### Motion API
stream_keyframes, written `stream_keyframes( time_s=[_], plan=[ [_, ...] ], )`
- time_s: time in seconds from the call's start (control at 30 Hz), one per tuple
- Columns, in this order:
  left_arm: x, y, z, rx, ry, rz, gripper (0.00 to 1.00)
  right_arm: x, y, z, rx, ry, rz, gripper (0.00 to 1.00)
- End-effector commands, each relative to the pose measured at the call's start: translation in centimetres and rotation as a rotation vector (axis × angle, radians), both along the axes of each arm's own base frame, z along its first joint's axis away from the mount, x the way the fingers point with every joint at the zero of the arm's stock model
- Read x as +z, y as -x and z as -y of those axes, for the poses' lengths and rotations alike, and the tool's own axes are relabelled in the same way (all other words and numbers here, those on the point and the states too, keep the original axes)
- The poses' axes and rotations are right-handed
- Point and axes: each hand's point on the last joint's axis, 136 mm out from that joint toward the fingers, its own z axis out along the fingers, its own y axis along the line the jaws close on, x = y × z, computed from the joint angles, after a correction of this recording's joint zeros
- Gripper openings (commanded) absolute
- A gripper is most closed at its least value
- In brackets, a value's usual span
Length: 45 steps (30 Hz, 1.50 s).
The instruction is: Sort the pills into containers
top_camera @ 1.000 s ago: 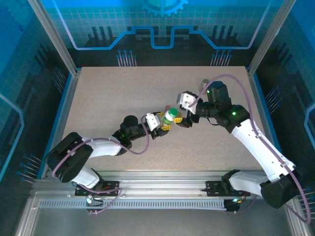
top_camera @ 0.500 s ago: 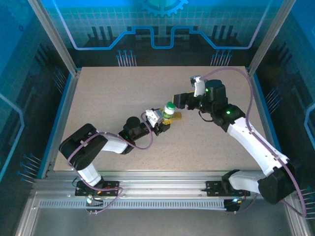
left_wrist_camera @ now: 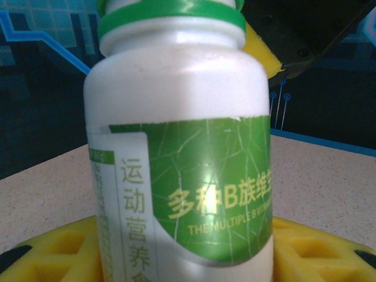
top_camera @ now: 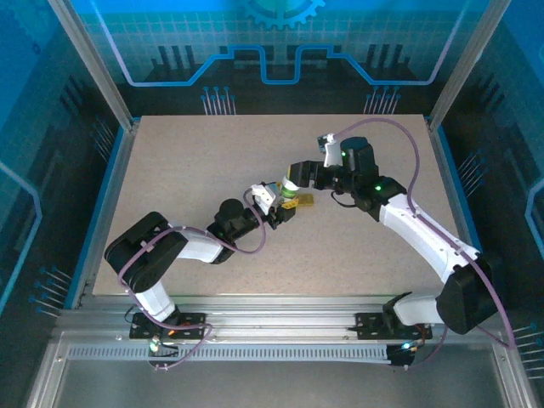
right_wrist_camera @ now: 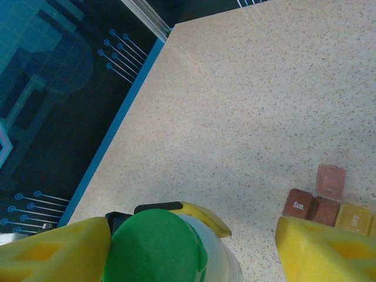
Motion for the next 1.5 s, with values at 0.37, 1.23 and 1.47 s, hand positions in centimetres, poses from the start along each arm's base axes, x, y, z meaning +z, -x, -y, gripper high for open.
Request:
stream_keyframes(
  time_s=[0.37,1.23,1.47],
  plan=[
    [1.5,-0.6,0.9,0.004,0.017,0.007,0.0,0.0,1.1,-1.9,0.067,0.06,0.019,0.65],
    [0.6,-0.2,1.6,-0.015,-0.007,-0.003,0.0,0.7,1.0,-0.5,0.027,0.067,0.045,0.25],
    [-0.1,-0.2,1.7,-0.015,-0.026,-0.04,0.0,-0.1,0.7,0.9,-0.016,0.173,0.109,0.02]
  ],
)
